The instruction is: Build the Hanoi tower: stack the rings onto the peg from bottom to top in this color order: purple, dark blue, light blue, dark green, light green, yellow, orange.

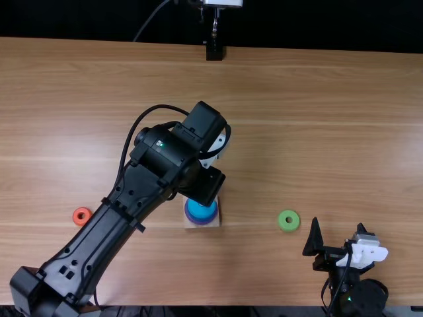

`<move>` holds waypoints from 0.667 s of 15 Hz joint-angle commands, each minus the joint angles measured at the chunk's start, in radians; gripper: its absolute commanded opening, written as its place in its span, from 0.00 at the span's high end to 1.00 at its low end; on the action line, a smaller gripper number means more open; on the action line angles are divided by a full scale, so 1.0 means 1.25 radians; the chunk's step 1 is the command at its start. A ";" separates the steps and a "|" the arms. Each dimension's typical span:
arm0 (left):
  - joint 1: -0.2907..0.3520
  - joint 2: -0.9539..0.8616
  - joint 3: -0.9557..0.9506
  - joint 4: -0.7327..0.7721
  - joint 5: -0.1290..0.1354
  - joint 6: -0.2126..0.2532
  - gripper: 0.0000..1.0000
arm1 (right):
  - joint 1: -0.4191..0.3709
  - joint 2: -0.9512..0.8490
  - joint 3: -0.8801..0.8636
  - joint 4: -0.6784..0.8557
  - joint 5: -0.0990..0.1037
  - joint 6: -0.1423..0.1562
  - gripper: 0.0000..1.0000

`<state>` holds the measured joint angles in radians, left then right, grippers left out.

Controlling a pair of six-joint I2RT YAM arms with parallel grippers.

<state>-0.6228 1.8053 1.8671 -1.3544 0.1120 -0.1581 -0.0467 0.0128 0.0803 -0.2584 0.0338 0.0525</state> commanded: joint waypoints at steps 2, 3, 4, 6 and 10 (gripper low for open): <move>-0.007 0.014 0.033 0.001 0.006 -0.016 1.00 | -0.009 -0.010 -0.052 -0.058 0.010 -0.001 0.00; -0.009 0.016 0.032 0.001 0.008 -0.016 1.00 | -0.009 -0.010 -0.052 -0.058 0.010 -0.001 0.00; -0.017 0.021 0.032 0.001 0.008 -0.016 1.00 | -0.009 -0.010 -0.052 -0.058 0.010 -0.001 0.00; -0.022 0.026 0.032 0.001 0.006 -0.016 1.00 | -0.009 -0.010 -0.052 -0.058 0.010 -0.001 0.00; -0.033 0.042 0.032 0.006 0.008 -0.018 1.00 | -0.009 -0.010 -0.052 -0.058 0.010 -0.001 0.00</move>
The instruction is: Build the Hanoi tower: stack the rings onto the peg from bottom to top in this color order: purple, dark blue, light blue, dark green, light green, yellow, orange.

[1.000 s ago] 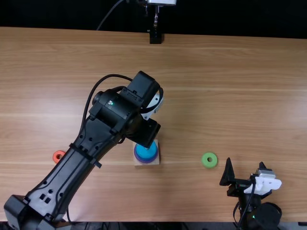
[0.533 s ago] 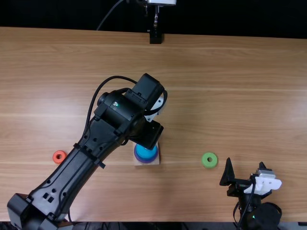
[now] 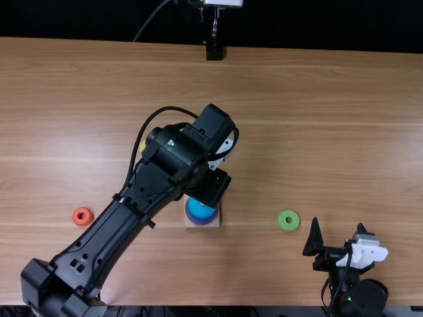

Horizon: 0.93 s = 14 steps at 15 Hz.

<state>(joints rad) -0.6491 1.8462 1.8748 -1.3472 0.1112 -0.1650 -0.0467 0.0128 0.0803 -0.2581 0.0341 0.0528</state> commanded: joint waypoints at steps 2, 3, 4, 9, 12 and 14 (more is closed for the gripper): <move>-0.012 0.012 0.022 0.000 0.008 -0.012 1.00 | -0.009 -0.010 -0.052 -0.058 0.010 -0.001 0.00; -0.012 0.010 0.021 -0.002 0.007 -0.011 1.00 | -0.009 -0.010 -0.052 -0.058 0.010 -0.001 0.00; -0.012 0.010 0.021 0.000 0.007 -0.011 0.93 | -0.009 -0.010 -0.052 -0.058 0.010 -0.001 0.00; -0.006 0.010 0.016 -0.005 0.007 -0.011 0.00 | -0.009 -0.010 -0.052 -0.058 0.010 -0.001 0.00; 0.001 0.003 0.017 0.009 -0.002 -0.009 0.00 | -0.009 -0.010 -0.052 -0.058 0.010 -0.001 0.00; 0.039 -0.004 0.016 0.016 -0.008 -0.005 0.00 | -0.009 -0.010 -0.052 -0.058 0.010 -0.001 0.00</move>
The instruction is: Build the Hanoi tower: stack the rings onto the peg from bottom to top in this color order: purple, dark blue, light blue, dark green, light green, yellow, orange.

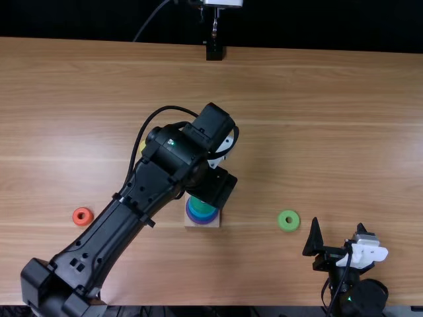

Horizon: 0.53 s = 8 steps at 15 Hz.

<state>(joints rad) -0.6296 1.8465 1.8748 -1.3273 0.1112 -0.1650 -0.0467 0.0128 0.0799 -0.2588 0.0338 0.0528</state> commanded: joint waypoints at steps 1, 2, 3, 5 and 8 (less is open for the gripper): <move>0.071 -0.032 0.015 0.018 -0.002 -0.006 0.00 | -0.009 -0.010 -0.052 -0.057 0.010 -0.001 0.00; 0.113 -0.077 -0.003 0.037 -0.008 -0.008 0.00 | -0.009 -0.010 -0.052 -0.057 0.010 -0.001 0.00; 0.153 -0.106 -0.035 0.050 -0.009 -0.006 0.00 | -0.008 -0.010 -0.052 -0.057 0.010 -0.001 0.00; 0.217 -0.136 -0.084 0.086 -0.012 -0.003 0.00 | -0.009 -0.010 -0.052 -0.057 0.010 -0.001 0.00; 0.334 -0.256 -0.230 0.181 -0.018 0.001 0.00 | -0.009 -0.010 -0.052 -0.057 0.010 -0.001 0.00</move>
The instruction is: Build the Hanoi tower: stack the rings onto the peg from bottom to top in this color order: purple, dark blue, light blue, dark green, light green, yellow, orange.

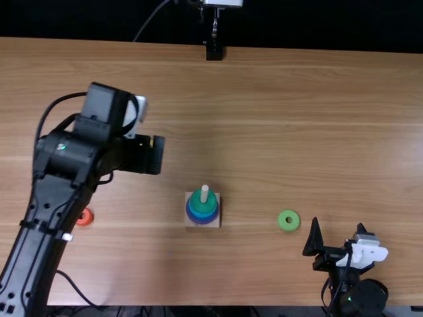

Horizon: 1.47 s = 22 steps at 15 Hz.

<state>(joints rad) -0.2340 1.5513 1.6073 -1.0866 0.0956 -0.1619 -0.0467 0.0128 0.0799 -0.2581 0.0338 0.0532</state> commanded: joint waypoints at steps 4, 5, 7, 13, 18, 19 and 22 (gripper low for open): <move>0.143 -0.241 -0.270 0.180 -0.054 0.000 0.00 | -0.009 -0.010 -0.052 -0.058 0.010 -0.001 0.00; 0.153 -0.290 -0.347 0.252 -0.054 0.000 0.00 | -0.009 -0.010 -0.052 -0.058 0.010 -0.001 0.00; 0.154 -0.410 -0.509 0.407 -0.054 0.001 0.00 | -0.009 -0.010 -0.052 -0.058 0.010 -0.001 0.00; 0.153 -0.820 -0.956 0.629 -0.054 -0.002 0.00 | -0.009 -0.010 -0.052 -0.058 0.010 -0.001 0.00; 0.153 -1.051 -1.135 0.598 -0.062 -0.002 0.00 | -0.009 -0.010 -0.052 -0.058 0.010 -0.001 0.00; 0.153 -1.079 -1.152 0.588 -0.062 -0.002 0.00 | -0.009 -0.010 -0.052 -0.058 0.010 -0.001 0.00; 0.152 -1.149 -1.211 0.585 -0.062 0.001 0.00 | -0.008 -0.010 -0.052 -0.058 0.010 -0.001 0.00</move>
<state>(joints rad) -0.0460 0.1425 0.1158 -0.3531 0.0261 -0.1619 -0.0467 0.0128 0.0803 -0.2584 0.0334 0.0528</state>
